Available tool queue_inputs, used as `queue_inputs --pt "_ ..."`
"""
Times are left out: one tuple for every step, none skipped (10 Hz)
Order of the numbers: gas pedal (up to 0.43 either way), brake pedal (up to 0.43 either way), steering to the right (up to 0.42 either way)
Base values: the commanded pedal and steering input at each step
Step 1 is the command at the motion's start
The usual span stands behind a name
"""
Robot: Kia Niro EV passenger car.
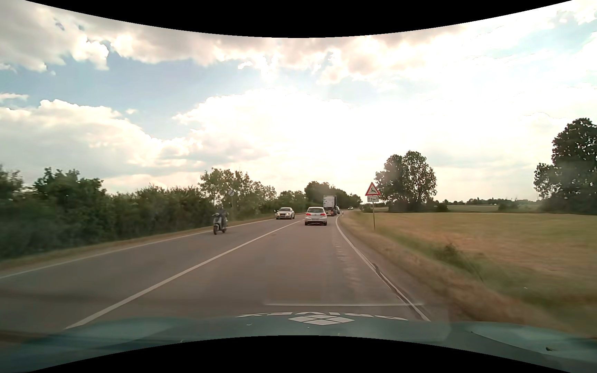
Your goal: Follow the waypoints while adhering to traffic rules and regulations
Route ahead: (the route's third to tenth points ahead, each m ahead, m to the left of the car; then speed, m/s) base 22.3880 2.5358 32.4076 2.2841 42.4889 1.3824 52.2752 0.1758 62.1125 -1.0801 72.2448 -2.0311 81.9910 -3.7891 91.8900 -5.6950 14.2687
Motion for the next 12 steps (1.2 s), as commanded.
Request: queue_inputs --pt "0.280 0.000 0.008" --pt "0.280 0.000 0.008" --pt "0.280 0.000 0.006" --pt "0.268 0.000 0.005" --pt "0.268 0.000 0.006" --pt "0.268 0.000 0.006" --pt "0.260 0.000 0.007" --pt "0.260 0.000 0.007" --pt "0.260 0.000 0.008" --pt "0.260 0.000 0.007" --pt "0.248 0.000 0.007" --pt "0.240 0.000 0.006"
